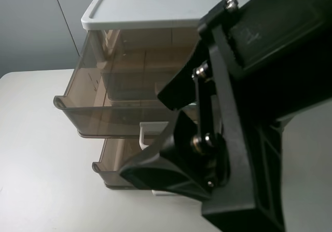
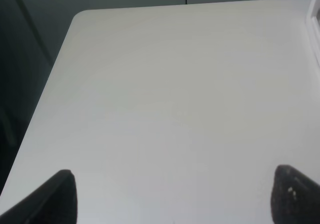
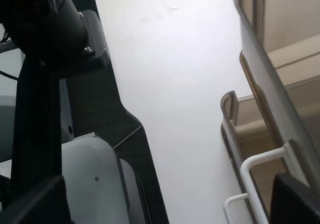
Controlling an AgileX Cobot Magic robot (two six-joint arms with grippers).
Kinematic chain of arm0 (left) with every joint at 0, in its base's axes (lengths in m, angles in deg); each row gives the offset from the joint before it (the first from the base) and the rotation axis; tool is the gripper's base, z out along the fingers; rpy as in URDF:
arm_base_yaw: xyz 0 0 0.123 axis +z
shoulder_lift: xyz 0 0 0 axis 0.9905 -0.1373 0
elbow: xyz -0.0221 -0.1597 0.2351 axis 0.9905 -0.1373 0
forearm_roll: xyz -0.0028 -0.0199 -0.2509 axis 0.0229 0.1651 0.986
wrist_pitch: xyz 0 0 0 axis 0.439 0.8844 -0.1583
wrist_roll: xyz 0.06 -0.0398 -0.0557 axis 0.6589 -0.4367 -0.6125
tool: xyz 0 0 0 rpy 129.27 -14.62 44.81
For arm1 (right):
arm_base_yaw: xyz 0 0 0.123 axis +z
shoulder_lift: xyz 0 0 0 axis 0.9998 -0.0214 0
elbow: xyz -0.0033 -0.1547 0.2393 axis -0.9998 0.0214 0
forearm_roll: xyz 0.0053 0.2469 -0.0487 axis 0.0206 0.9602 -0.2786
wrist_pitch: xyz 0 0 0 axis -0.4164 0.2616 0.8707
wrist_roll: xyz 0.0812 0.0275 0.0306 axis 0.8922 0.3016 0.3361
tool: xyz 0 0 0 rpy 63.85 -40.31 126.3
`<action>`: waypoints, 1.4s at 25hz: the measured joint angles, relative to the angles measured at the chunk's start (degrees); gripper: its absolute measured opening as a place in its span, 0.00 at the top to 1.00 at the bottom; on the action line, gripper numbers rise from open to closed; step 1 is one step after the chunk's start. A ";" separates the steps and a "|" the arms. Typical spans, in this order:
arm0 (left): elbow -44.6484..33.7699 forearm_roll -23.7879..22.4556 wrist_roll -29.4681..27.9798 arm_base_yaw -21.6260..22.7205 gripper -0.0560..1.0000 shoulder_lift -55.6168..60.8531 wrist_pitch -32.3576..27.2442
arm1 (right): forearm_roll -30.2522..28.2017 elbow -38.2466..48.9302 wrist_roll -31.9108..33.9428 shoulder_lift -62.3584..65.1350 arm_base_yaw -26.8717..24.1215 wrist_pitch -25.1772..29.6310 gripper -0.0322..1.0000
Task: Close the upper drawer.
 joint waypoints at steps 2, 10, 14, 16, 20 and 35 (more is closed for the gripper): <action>0.00 0.00 0.00 0.00 0.24 0.00 0.00 | 0.23 0.29 -0.45 0.00 0.00 0.13 0.38; 0.00 0.00 0.00 0.00 0.24 0.00 0.00 | -4.33 1.71 -0.19 -5.34 0.00 1.22 0.38; 0.00 0.00 0.00 0.00 0.24 0.00 0.00 | -8.23 1.71 0.23 -7.97 0.00 1.33 0.38; 0.00 0.00 0.00 0.00 0.24 0.00 0.00 | -11.45 1.71 1.42 -8.97 0.00 1.33 0.38; 0.00 0.00 0.00 0.00 0.24 0.00 0.00 | -16.91 1.71 4.64 -9.36 0.51 0.66 0.38; 0.00 0.00 0.00 0.00 0.24 0.00 0.00 | -22.81 -1.30 7.77 -7.36 -2.75 -0.49 0.38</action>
